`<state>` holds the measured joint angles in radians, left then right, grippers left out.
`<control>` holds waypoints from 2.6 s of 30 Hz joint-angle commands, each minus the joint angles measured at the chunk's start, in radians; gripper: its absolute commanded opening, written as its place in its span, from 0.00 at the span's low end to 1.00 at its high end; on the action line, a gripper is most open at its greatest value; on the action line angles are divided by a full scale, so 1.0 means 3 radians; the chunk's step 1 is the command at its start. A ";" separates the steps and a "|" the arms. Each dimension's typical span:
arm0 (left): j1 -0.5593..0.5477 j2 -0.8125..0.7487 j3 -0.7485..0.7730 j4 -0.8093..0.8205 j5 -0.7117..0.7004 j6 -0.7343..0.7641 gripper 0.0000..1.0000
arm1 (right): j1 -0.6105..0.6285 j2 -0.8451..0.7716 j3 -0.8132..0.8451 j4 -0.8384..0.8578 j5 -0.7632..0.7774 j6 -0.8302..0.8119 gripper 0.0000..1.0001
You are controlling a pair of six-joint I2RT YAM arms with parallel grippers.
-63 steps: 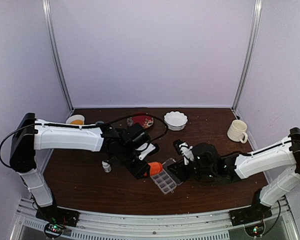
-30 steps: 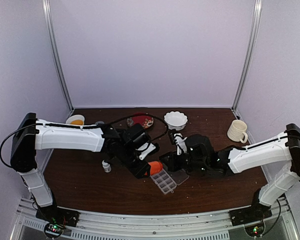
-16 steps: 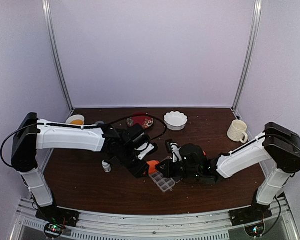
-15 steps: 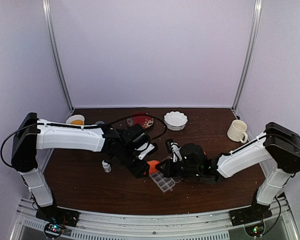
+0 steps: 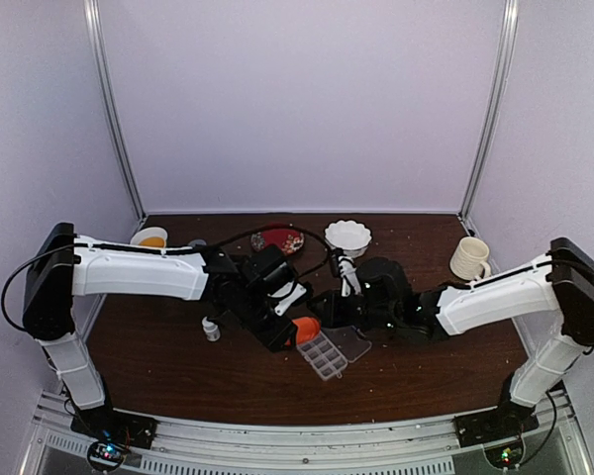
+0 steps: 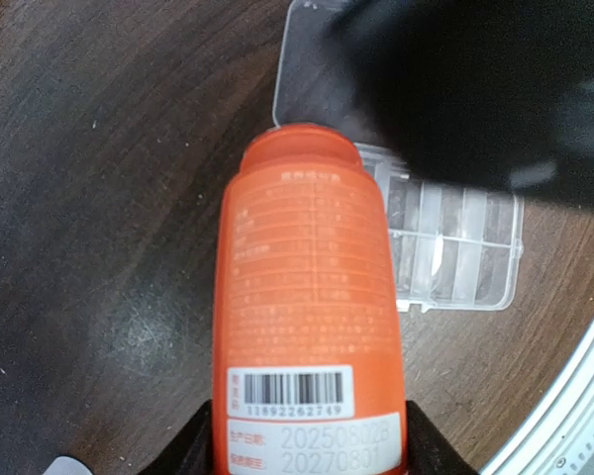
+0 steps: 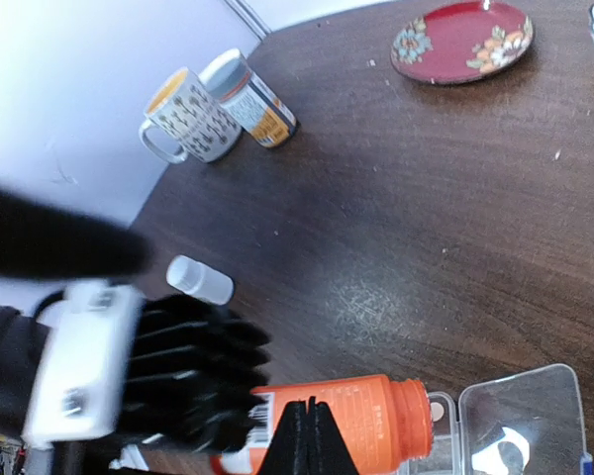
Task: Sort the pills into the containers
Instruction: Pour the pill into the compartment of the pill container.
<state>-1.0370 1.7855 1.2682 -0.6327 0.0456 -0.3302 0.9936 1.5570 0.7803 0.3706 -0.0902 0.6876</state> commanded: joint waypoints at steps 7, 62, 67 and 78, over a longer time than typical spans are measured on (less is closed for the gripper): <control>-0.0025 -0.0019 0.0045 0.0022 0.0073 0.0037 0.00 | -0.0059 0.0302 0.0202 -0.0256 -0.0111 0.0087 0.00; -0.0025 -0.1273 -0.1546 0.1682 -0.0037 -0.0127 0.00 | -0.0142 -0.0388 -0.0463 -0.0341 0.0072 -0.0063 0.00; -0.0025 -0.1416 -0.1666 0.1645 0.0004 -0.0132 0.00 | -0.0142 -0.0508 -0.0482 -0.0633 0.0042 -0.0160 0.00; -0.0029 -0.1577 -0.1995 0.1939 0.0137 -0.0160 0.00 | -0.0142 -0.0829 -0.0497 -0.1283 0.0265 -0.0293 0.05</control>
<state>-1.0443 1.3006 0.6563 -0.1047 0.0673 -0.3695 0.9565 1.3376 0.6113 0.0975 -0.0574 0.6262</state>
